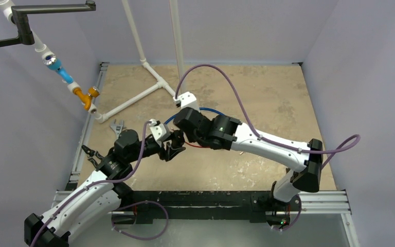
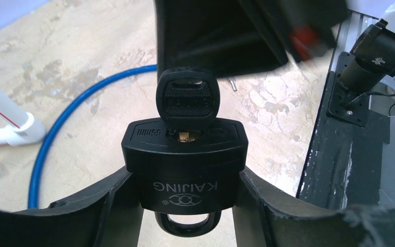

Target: Unlock with the key

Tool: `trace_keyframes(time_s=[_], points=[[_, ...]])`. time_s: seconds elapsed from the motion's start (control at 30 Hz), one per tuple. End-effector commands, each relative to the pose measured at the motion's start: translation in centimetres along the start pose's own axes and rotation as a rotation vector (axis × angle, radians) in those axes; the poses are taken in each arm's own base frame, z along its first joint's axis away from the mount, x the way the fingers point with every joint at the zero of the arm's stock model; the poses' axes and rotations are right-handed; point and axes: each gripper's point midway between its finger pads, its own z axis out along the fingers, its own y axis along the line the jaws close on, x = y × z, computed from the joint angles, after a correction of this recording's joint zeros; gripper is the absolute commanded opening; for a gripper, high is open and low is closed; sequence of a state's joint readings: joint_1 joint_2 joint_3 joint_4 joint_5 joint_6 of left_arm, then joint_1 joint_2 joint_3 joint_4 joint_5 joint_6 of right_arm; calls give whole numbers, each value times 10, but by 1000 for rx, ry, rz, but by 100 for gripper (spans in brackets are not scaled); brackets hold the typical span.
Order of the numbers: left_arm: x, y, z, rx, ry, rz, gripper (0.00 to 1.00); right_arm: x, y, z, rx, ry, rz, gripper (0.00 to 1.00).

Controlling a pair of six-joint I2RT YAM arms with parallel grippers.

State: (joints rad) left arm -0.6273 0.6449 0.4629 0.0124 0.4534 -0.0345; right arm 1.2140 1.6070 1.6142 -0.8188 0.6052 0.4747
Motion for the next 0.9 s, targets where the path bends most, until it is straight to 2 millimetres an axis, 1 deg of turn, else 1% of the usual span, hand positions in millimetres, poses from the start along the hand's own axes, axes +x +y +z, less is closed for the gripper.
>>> trace_keyframes(time_s=[0.0,0.03,0.13,0.2,0.23,0.33,0.37,0.43,0.53,0.67,0.87], points=[[-74,-7,-8,40,-212,236,0,-26,-62,-27,-44,-22,171,12],[-73,-6,-8,39,-209,255,0,-32,-63,-33,-120,-34,203,18],[-71,-8,-9,55,-196,295,0,-57,-53,-64,-360,-128,274,38],[-70,-9,-10,61,-189,297,0,-66,-40,-78,-478,-152,279,45],[-68,-9,-9,64,-186,296,0,-70,-32,-84,-534,-155,277,46],[-68,-9,-9,64,-184,299,0,-79,-8,-97,-684,-150,288,47],[-69,-8,-10,58,-185,301,0,-79,-3,-98,-712,-140,298,46],[-70,-7,-10,56,-185,307,0,-78,3,-93,-731,-123,296,45],[-70,-7,-10,56,-184,314,0,-72,13,-88,-760,-87,280,44],[-70,-5,-9,49,-183,328,0,-65,21,-83,-757,-53,264,42],[-71,0,-8,26,-180,357,0,-44,33,-70,-725,32,209,39]])
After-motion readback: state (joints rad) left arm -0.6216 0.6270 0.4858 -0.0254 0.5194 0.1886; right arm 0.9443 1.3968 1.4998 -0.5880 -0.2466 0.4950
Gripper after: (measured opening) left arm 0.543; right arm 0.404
